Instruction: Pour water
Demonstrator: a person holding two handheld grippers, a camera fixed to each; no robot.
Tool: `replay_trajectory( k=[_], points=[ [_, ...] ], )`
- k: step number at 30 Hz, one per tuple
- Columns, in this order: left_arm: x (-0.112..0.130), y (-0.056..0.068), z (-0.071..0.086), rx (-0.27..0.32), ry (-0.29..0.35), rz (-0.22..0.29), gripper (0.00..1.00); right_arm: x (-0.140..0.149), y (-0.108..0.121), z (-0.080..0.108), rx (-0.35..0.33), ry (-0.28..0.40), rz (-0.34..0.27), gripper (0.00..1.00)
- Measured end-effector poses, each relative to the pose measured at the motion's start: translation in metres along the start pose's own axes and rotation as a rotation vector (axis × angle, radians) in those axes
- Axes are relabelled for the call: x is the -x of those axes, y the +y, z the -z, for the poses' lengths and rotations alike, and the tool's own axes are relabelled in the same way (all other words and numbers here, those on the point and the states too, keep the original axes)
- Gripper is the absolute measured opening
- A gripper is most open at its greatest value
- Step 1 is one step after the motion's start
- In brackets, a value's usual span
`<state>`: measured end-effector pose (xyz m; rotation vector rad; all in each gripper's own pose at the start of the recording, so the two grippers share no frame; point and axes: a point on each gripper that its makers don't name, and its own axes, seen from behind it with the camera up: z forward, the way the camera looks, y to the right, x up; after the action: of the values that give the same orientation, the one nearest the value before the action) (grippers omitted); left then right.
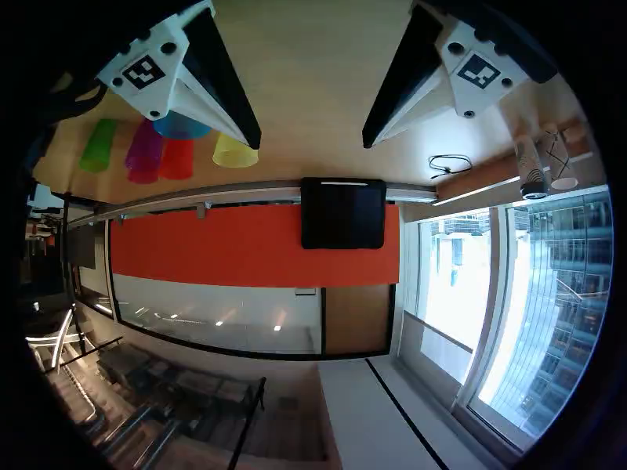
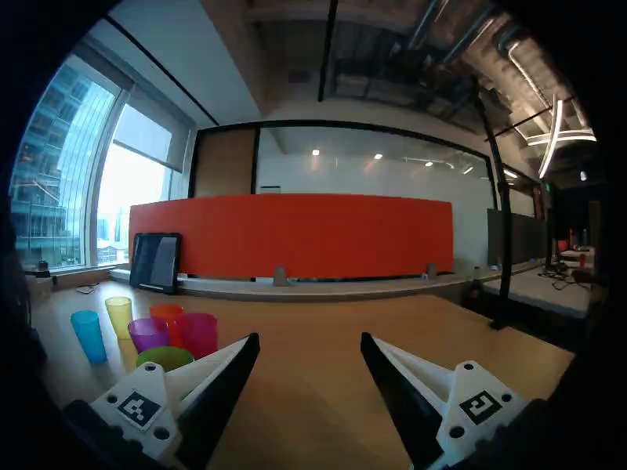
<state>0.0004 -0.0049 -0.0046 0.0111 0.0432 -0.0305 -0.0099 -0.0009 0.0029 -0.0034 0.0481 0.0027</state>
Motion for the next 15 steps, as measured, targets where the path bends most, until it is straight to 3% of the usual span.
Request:
replay_trajectory(
  k=[15],
  points=[
    [0.0, -0.0003, 0.0002, 0.0, 0.0, 0.0, 0.96, 0.0008, -0.0022, 0.0016, -0.005, 0.0, -0.002, 1.0]
  ],
)
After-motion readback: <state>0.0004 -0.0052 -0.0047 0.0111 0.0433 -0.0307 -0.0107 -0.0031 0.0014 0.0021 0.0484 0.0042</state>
